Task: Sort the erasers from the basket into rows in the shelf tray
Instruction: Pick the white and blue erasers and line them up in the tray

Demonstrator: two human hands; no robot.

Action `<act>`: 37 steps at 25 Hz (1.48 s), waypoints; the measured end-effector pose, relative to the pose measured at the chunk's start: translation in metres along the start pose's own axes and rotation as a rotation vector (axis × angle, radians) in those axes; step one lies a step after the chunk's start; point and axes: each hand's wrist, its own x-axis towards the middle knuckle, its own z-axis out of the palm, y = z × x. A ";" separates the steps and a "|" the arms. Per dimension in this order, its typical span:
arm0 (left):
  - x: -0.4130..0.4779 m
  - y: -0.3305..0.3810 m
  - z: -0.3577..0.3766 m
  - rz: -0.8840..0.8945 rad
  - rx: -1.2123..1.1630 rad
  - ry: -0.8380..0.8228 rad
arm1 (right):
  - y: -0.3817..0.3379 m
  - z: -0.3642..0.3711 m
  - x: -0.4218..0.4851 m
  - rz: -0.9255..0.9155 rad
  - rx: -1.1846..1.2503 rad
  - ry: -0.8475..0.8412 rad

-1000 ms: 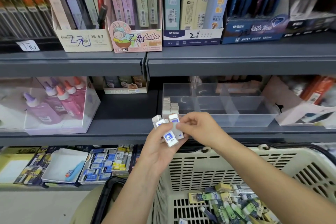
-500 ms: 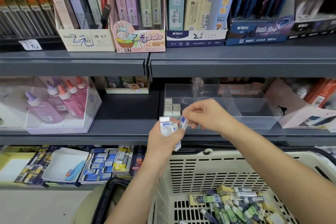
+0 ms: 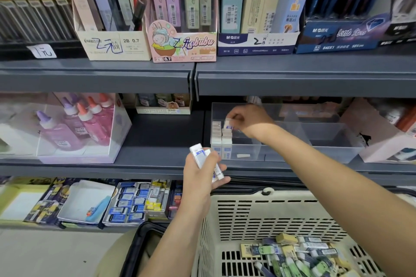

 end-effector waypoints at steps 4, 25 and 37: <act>0.001 -0.003 -0.001 -0.006 -0.031 -0.019 | 0.001 0.013 0.002 0.013 -0.052 -0.089; 0.000 -0.004 -0.001 0.007 -0.054 -0.174 | -0.008 -0.013 -0.075 -0.018 0.519 -0.110; -0.001 -0.004 0.002 0.090 -0.012 -0.106 | -0.001 -0.014 -0.082 -0.450 -0.258 -0.013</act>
